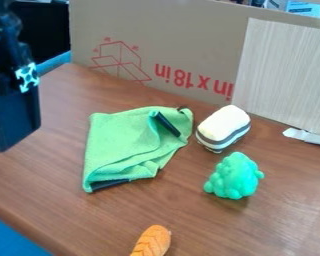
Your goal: Move the cloth from top to bottom
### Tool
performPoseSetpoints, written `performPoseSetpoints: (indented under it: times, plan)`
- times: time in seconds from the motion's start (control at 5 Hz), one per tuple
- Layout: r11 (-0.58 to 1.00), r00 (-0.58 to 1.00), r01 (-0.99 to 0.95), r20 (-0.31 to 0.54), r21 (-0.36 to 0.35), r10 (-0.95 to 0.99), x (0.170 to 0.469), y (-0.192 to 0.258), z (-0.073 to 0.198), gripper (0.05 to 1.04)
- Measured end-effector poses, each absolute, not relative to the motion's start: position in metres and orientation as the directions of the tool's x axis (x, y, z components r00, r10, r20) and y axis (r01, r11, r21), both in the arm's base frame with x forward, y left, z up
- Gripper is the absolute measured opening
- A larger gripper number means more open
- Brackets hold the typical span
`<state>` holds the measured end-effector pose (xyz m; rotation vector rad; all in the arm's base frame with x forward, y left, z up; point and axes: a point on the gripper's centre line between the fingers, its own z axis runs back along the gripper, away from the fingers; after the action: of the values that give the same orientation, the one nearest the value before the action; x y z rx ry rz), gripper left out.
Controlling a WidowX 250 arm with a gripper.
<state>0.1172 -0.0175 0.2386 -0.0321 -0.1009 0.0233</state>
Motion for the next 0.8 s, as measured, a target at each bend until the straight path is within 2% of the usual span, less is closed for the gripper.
performPoseSetpoints:
  times: [0.2, 0.4, 0.6, 0.8]
  plan:
    - [0.999, 0.995, -0.026, 0.101, -0.031, 0.029, 0.118, -0.017, 0.235, 0.999]
    - [0.995, 0.993, -0.092, 0.073, 0.025, 0.09, 0.167, -0.015, 0.192, 0.999]
    - [0.987, 0.988, -0.132, 0.091, 0.093, 0.123, 0.211, -0.006, 0.156, 0.999]
    - [0.977, 0.981, -0.173, 0.113, 0.121, 0.16, 0.254, 0.015, 0.112, 0.999]
